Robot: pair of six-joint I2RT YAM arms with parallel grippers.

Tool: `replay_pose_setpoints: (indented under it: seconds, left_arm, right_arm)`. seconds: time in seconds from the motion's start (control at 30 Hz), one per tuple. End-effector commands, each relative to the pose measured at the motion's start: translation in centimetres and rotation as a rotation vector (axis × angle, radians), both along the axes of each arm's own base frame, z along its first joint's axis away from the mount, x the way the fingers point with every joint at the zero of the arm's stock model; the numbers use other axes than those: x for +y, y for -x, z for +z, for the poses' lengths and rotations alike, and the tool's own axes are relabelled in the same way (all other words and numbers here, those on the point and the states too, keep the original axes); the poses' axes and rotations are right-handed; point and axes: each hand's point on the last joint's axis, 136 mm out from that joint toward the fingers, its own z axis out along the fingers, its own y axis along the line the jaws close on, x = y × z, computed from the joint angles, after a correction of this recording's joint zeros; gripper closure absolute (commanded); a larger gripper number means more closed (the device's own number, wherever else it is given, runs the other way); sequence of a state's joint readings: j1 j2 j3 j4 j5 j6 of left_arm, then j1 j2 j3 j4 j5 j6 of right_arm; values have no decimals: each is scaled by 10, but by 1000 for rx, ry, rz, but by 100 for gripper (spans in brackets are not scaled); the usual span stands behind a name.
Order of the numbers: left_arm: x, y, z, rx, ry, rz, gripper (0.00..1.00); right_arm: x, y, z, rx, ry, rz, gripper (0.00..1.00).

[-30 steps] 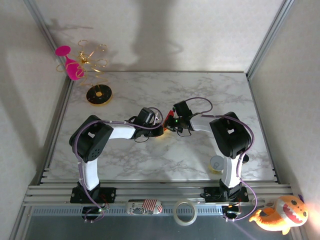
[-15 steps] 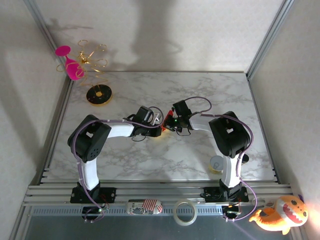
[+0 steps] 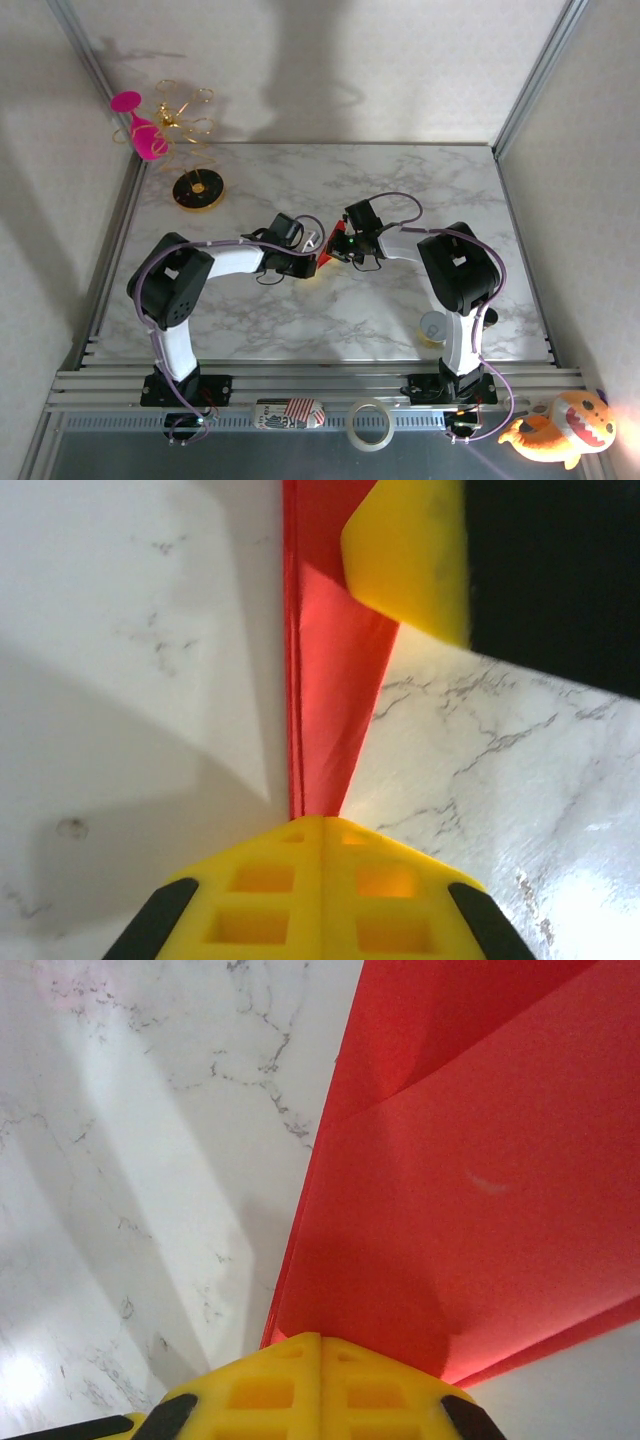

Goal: Fold a paper plane with a square sheet of paper (pick it up from the middle)
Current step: Fold the wing for the fifth time at the center of the table.

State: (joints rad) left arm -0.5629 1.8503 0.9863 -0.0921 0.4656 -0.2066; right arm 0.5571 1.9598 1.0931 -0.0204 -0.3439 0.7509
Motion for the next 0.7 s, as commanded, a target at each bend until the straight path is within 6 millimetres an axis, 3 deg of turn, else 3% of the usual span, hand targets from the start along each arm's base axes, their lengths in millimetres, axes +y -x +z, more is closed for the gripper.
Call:
replay_pose_setpoints:
  seconds: [0.0, 0.13, 0.27, 0.37, 0.67]
  left_arm:
    - [47, 43, -31, 165, -205, 19, 100]
    - [44, 34, -10, 120, -193, 26, 100]
    - [22, 8, 30, 21, -63, 62, 100]
    - [5, -7, 48, -23, 47, 106, 100]
    - [-23, -26, 30, 17, 235, 230, 100]
  right_arm:
    - [-44, 25, -63, 136, 218, -48, 96]
    - [-43, 24, -63, 134, 218, -47, 96]
    - [-43, 24, -63, 135, 218, -48, 96]
    - [-42, 24, -63, 135, 215, -48, 96]
    - [-34, 21, -56, 126, 169, -43, 96]
